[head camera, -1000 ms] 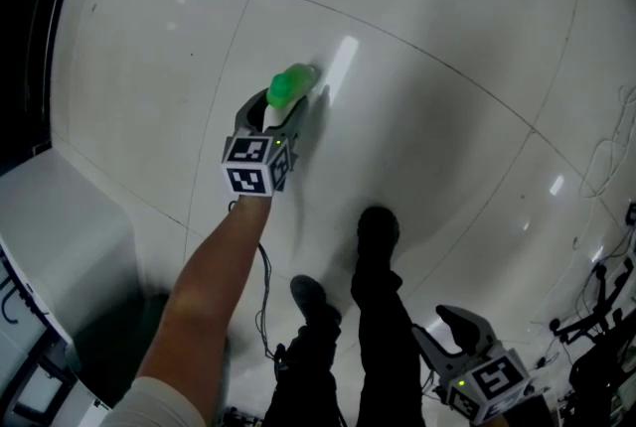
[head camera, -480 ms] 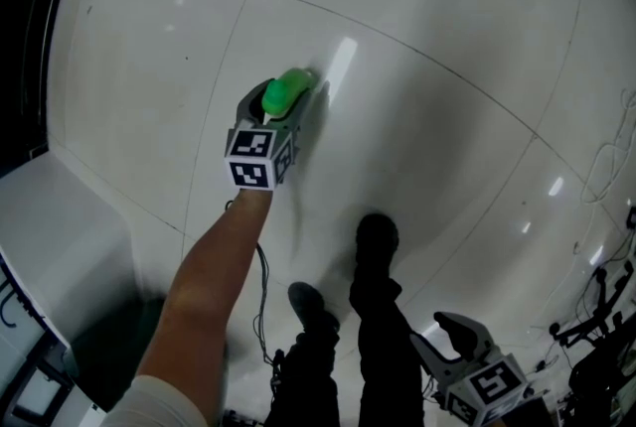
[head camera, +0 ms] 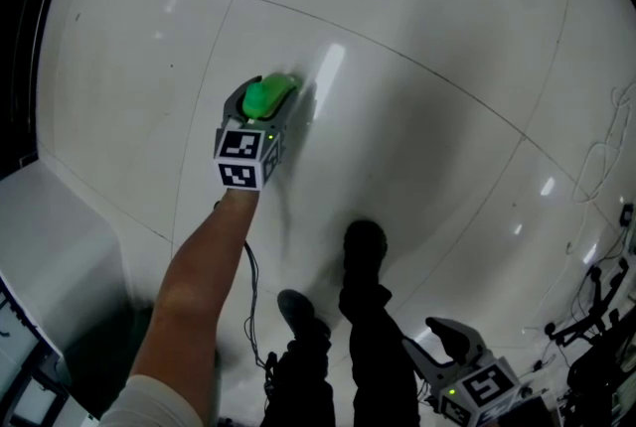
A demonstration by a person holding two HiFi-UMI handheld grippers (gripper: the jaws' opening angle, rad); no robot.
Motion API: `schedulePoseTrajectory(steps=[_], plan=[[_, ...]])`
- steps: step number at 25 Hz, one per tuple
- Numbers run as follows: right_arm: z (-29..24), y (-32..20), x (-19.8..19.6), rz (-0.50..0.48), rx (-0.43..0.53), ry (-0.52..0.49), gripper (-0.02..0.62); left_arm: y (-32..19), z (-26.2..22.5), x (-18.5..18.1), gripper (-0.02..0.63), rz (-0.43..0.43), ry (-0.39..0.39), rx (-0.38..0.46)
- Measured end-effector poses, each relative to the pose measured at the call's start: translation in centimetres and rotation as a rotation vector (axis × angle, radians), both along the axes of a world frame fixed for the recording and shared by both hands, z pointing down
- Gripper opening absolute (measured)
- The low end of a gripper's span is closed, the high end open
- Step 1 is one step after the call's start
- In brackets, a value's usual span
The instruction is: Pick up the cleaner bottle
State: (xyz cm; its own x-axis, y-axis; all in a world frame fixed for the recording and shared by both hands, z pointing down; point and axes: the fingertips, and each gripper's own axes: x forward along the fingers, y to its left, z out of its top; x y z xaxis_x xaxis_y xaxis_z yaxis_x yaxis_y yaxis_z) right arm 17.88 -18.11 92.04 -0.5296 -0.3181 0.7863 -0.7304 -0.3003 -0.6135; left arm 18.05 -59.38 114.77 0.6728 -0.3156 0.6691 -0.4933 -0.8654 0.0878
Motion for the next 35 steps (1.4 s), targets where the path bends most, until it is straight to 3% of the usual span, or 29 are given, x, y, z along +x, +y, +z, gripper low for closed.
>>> schedulePoseTrajectory(steps=[7, 13, 16, 22, 35], plan=[[0.6, 0.4, -0.1, 0.013, 0.000, -0.001, 0.202, -1.1, -0.2, 0.4, 0.185, 0.008, -0.010, 0.029], [0.6, 0.7, 0.1, 0.014, 0.007, 0.014, 0.202, -1.0, -0.3, 0.4, 0.167, 0.001, -0.020, 0.002], [0.4, 0.1, 0.2, 0.023, 0.030, 0.030, 0.202, -0.9, -1.7, 0.9, 0.166, 0.000, 0.013, -0.008], [-1.8, -1.7, -0.1, 0.031, 0.112, 0.050, 0.202, -0.3, -9.3, 0.9, 0.164, 0.003, 0.106, 0.009], [-12.3, -3.2, -0.2, 0.009, 0.234, 0.097, 0.202, 5.0, -26.4, -0.9, 0.161, 0.071, 0.158, 0.029]])
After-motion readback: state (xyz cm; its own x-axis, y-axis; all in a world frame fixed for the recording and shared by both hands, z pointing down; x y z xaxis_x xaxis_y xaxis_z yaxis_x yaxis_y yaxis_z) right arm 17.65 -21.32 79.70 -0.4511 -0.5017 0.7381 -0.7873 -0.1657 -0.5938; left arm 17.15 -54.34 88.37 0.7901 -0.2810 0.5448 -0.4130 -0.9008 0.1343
